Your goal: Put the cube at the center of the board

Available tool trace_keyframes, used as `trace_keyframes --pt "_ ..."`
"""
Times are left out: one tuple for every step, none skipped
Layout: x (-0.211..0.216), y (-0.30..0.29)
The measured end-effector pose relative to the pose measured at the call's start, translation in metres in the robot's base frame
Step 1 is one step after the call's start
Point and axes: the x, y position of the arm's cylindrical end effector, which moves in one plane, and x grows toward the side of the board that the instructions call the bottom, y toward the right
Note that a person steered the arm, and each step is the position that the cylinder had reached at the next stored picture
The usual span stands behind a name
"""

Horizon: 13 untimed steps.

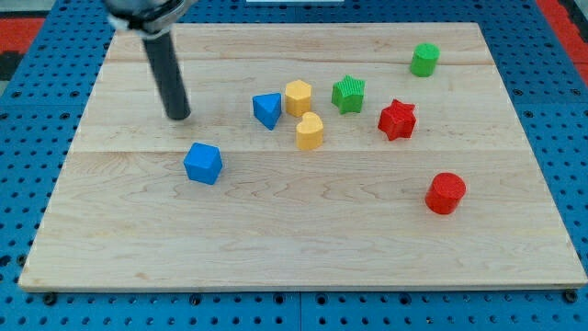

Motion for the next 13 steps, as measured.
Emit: trace_keyframes --pt "0.052 0.006" --pt "0.061 0.017" --pt "0.064 0.02" --pt "0.065 0.022" --pt "0.073 0.028" --pt "0.083 0.034" --pt "0.083 0.063" --pt "0.082 0.076" --pt "0.068 0.076" --pt "0.057 0.076" --pt "0.052 0.077" --pt "0.046 0.089" --pt "0.043 0.117"
